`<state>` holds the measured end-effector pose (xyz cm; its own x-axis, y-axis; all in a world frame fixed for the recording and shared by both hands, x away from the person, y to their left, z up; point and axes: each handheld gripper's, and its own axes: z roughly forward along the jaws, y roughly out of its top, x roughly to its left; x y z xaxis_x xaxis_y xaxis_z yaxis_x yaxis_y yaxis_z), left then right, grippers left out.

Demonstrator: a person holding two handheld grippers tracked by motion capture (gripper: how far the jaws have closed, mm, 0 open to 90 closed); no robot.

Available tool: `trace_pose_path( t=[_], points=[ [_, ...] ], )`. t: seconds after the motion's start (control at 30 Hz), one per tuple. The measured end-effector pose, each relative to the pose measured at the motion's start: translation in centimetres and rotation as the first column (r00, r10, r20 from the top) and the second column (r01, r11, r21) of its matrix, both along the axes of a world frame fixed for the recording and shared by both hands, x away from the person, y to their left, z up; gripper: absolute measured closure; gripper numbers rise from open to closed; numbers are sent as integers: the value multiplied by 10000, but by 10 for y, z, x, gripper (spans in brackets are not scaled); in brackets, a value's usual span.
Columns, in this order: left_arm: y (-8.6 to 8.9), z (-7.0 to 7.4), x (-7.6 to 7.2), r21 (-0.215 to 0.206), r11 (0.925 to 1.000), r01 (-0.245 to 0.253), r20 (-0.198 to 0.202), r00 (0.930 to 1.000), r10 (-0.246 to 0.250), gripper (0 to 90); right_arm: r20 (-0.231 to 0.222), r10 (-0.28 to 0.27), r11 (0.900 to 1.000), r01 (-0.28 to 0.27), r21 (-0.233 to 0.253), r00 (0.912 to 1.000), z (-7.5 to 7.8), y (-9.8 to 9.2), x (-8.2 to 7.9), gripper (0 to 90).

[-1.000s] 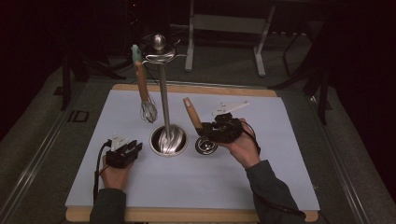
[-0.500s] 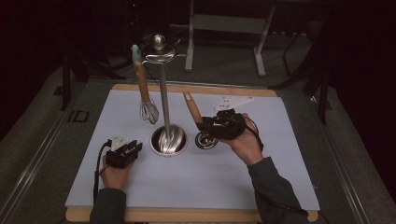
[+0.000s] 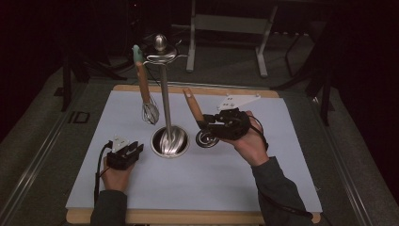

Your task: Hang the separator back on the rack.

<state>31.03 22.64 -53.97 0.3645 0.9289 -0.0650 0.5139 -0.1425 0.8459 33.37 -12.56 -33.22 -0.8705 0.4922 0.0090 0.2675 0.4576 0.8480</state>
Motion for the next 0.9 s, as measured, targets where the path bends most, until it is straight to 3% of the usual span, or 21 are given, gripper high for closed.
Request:
trace_pose_path(
  t=[0.3, 0.9],
  points=[
    [0, 0, 0, 8, 10000, 1, -6, 10000, -1, 697, 271, 107, 9999, -110, 101, 9996, 10, -1, -5, 713],
    [0, 0, 0, 0, 10000, -7, 6, 10000, 7, 697, 652, 850, 9897, -918, 1098, 9942, 25, 1, -17, 713]
  ],
)
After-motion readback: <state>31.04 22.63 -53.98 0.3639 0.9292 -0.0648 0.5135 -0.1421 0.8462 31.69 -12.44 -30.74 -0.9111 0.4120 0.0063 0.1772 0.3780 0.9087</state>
